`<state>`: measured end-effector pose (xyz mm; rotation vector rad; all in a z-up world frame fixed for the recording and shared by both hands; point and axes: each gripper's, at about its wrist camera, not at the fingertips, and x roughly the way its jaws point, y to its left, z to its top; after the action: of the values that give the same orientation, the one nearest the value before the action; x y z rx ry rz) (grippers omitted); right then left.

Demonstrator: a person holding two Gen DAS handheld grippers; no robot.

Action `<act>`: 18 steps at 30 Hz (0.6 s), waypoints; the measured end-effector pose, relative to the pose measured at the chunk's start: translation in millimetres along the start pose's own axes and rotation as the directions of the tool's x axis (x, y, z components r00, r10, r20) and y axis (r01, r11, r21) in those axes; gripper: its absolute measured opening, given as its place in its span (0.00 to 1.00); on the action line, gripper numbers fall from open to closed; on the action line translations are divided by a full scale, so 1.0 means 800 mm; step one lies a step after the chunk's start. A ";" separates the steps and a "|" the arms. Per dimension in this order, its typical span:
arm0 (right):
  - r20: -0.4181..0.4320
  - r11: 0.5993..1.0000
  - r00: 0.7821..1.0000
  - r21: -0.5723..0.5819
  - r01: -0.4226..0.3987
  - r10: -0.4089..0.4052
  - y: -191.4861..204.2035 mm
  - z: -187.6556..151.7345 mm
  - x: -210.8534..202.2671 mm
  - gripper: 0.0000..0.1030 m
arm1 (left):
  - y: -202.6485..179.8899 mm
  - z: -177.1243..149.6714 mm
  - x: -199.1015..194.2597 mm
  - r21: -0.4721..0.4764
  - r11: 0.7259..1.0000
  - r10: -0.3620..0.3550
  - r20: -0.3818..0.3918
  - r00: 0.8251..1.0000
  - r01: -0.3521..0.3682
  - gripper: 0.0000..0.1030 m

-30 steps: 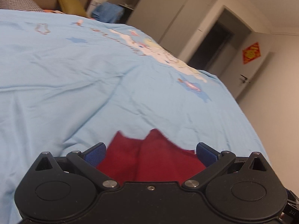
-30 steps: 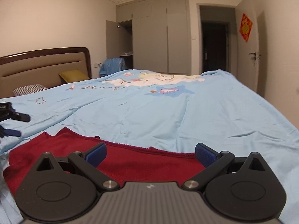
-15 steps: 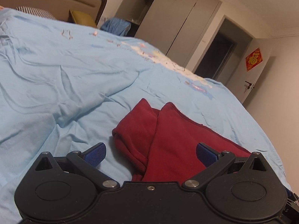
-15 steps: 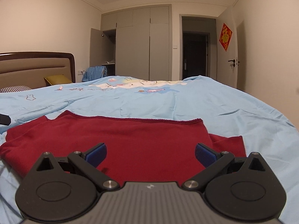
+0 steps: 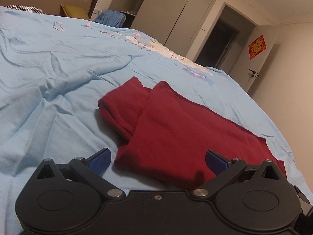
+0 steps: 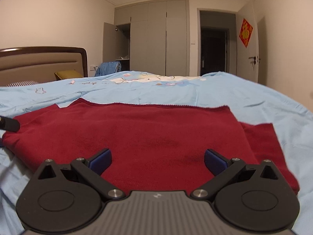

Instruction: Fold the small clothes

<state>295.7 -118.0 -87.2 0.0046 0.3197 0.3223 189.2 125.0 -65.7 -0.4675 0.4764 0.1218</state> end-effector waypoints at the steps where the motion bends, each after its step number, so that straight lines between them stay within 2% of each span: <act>1: 0.000 1.000 1.000 0.014 -0.009 0.009 -0.003 -0.001 0.000 1.00 | -0.001 -0.001 0.000 0.003 1.000 -0.001 -0.002 1.000 0.001 0.99; 5: 0.020 0.999 1.000 0.032 -0.025 0.024 -0.005 -0.007 -0.003 1.00 | 0.001 -0.003 0.000 0.012 1.000 -0.005 -0.019 1.000 0.005 0.99; 10: 0.035 0.998 0.999 0.043 -0.036 0.035 -0.009 -0.012 -0.008 1.00 | 0.002 -0.007 -0.004 -0.020 0.999 -0.041 -0.028 0.999 0.041 0.99; 18: 0.049 0.998 0.998 0.046 -0.041 0.039 -0.010 -0.016 -0.009 1.00 | 0.002 -0.012 -0.005 -0.153 0.983 -0.107 -0.018 0.994 0.103 0.99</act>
<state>287.3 -128.5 -97.7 0.0652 0.2800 0.3539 181.4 122.0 -72.2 -0.6439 0.4686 0.0501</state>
